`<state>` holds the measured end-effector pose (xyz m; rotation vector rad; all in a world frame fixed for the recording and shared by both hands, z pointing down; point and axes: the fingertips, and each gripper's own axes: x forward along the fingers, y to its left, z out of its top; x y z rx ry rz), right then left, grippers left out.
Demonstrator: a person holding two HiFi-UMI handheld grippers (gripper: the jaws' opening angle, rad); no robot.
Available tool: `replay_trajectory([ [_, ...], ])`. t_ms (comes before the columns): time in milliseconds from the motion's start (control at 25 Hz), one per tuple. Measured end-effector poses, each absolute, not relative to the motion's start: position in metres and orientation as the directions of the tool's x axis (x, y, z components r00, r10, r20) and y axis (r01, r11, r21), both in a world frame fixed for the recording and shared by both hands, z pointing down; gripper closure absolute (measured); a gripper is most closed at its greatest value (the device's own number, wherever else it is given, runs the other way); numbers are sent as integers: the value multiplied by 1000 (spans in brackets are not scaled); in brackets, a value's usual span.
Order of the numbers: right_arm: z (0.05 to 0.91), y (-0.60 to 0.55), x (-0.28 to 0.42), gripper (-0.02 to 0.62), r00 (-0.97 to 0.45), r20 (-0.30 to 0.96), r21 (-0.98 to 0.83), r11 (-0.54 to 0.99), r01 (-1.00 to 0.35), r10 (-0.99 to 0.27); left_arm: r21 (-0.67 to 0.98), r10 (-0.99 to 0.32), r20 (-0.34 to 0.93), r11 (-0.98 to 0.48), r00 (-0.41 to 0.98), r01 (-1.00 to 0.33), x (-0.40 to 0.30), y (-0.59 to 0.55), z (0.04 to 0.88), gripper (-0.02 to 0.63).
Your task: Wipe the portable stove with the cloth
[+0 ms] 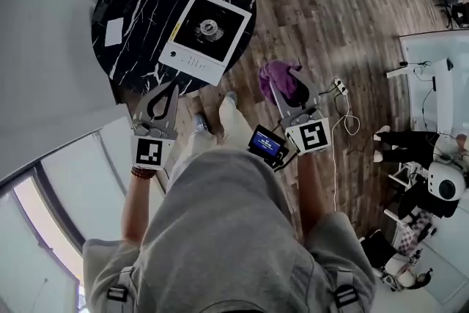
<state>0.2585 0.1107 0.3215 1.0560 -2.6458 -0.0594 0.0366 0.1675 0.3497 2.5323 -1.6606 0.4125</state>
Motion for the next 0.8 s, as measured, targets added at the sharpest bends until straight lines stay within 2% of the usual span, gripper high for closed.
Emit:
replay_trajectory([
  [200,387,52,254,457,-688,337,120,754,-646,-643,-14,-818,360,-485,448,-874,32,117,412,598],
  [480,476,-43,238,457,-728,426,64,821,-568,-537,-57,-759,567,-425,321,-904,4,59,484,575],
  [640,528,-73,230,457,-722,521,64,864,-500,-457,-66,-702,644,-447,304,-892,-8,44,526,557],
  [720,554,-81,227,457,-703,567,56,872,-487,-429,-56,-656,676,-501,336,-864,-10,41,553,533],
  [800,573,-82,223,457,-690,601,34,875,-482,-404,-30,-600,715,-540,359,-841,-11,41,576,480],
])
